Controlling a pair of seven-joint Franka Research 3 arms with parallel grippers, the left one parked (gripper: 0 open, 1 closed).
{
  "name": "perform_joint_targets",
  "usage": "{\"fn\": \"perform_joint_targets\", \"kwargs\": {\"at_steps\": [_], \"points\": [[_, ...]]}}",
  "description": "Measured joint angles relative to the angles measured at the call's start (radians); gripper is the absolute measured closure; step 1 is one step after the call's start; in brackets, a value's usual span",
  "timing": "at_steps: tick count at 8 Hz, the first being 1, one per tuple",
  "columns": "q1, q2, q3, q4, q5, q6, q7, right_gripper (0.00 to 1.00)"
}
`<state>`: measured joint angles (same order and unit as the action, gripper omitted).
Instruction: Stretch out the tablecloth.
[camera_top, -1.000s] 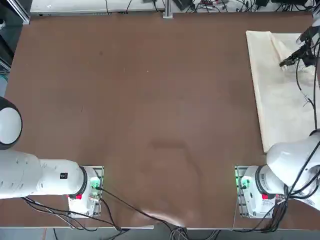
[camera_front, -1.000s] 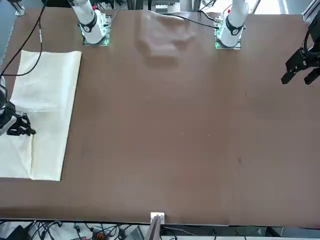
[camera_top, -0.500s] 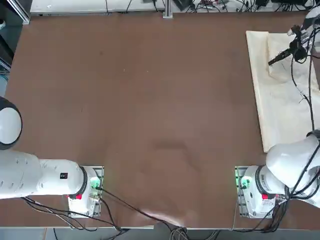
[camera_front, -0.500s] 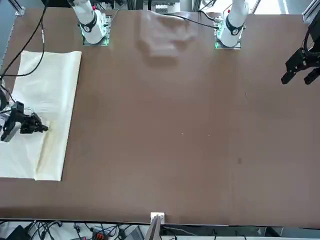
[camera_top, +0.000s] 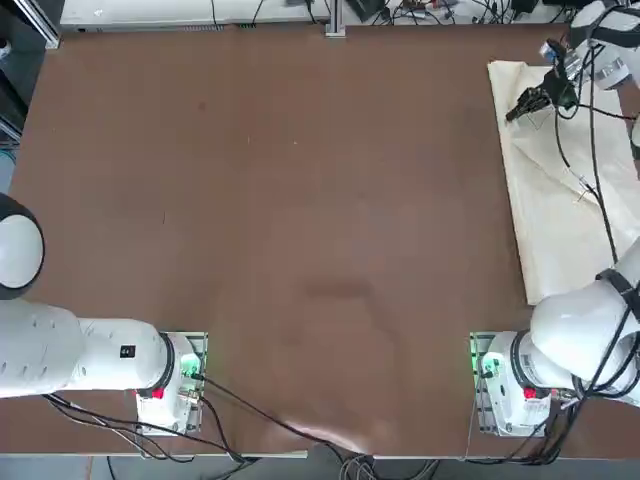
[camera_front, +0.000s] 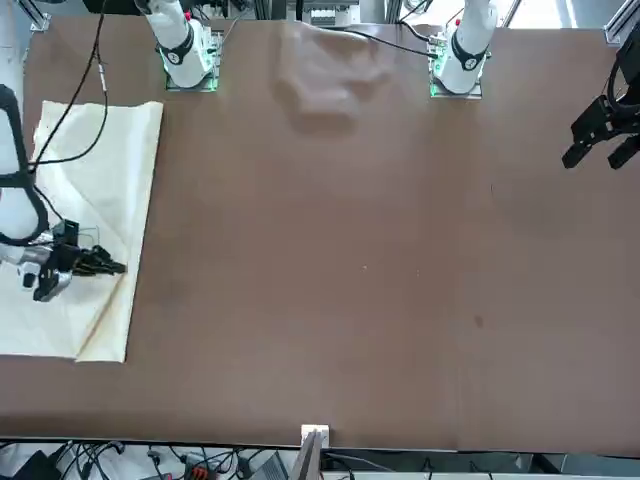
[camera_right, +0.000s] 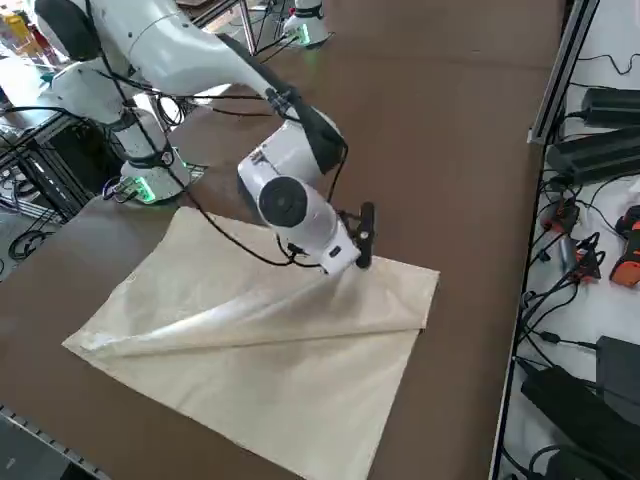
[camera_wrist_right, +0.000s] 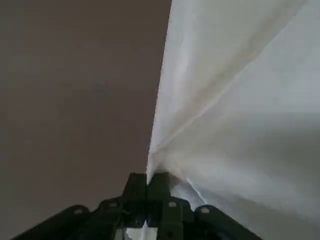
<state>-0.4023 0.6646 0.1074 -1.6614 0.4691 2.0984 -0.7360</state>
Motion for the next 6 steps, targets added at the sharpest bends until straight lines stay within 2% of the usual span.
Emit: {"fn": "perform_joint_targets", "kwargs": {"at_steps": [3,6], "points": [[0.076,0.031,-0.003,0.045,0.003,0.021,0.285,0.98],[0.115,0.086,-0.004,0.128,0.074,0.022,0.509,0.98]]}}
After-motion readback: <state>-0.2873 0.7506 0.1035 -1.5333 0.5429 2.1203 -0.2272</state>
